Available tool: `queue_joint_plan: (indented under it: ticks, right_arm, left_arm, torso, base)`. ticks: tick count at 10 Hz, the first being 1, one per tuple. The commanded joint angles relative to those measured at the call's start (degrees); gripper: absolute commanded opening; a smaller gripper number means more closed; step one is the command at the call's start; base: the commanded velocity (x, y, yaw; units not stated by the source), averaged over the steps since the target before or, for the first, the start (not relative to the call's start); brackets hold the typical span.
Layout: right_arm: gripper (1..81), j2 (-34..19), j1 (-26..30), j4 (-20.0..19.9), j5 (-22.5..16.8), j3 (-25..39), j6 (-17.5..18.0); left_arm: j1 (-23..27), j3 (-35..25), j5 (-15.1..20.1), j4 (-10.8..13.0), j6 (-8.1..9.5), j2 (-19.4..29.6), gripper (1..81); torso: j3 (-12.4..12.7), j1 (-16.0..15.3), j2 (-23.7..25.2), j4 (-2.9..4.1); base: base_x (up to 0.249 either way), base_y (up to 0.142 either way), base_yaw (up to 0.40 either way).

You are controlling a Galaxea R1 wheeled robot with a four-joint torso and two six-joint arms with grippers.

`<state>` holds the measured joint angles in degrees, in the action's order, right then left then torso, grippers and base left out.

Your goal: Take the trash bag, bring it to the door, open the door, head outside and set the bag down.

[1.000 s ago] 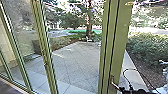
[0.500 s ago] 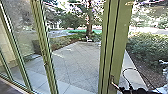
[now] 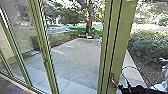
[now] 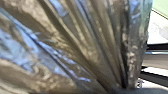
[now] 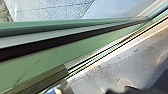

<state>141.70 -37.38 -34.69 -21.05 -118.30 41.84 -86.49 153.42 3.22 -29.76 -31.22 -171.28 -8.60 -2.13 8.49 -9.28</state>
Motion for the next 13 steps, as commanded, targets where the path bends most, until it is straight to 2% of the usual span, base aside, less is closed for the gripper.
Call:
queue_joint_plan:
  ticks: [1,2,3,5,6,9,11,13]
  right_arm:
    - [81.1,0.89,1.28,2.53,-9.71,-0.78,2.02]
    - [81.1,0.89,2.16,2.44,-9.62,-0.87,2.11]
    - [81.1,0.89,3.12,2.44,-9.62,-1.05,2.11]
    - [81.1,1.06,4.54,2.35,-7.60,-2.01,2.11]
    - [81.1,1.06,5.41,2.26,-5.68,-1.93,2.11]
    - [81.1,1.94,7.79,1.56,-3.66,-3.06,2.02]
    - [81.1,3.51,7.62,1.56,-0.23,-3.68,1.93]
    - [81.1,5.11,8.49,1.56,0.22,-5.62,1.84]
  left_arm:
    - [2.68,-0.05,4.52,-0.30,0.02,0.05,1.0]
    - [2.68,0.04,4.52,-0.30,0.02,0.23,1.0]
    - [2.60,0.04,4.52,-0.39,0.02,0.40,1.0]
    - [2.34,0.04,4.52,-0.39,0.02,0.32,1.0]
    - [2.25,-0.04,4.52,-0.39,0.02,0.32,1.0]
    - [1.89,0.04,4.60,-0.39,0.02,0.41,1.0]
    - [1.54,0.04,4.60,-0.47,0.02,0.58,1.0]
    - [1.45,0.04,4.60,-0.48,0.02,0.58,1.0]
  torso:
    - [-5.21,0.00,-0.02,0.00]
    - [-1.81,0.02,0.00,-0.02]
    - [-3.52,0.06,0.02,-0.04]
    - [-4.52,0.09,0.04,-0.06]
    - [-4.54,0.13,0.04,-0.06]
    - [-4.43,0.15,0.06,-0.09]
    - [-4.46,0.15,0.06,-0.11]
    - [-4.48,0.15,0.06,-0.13]
  base:
    - [0.000,0.000,0.000]
    - [0.000,0.000,0.000]
    - [0.000,0.000,0.000]
    - [0.000,0.000,0.000]
    - [0.000,0.000,0.000]
    - [0.000,0.000,0.000]
    - [0.000,0.000,0.000]
    - [0.000,0.000,0.000]
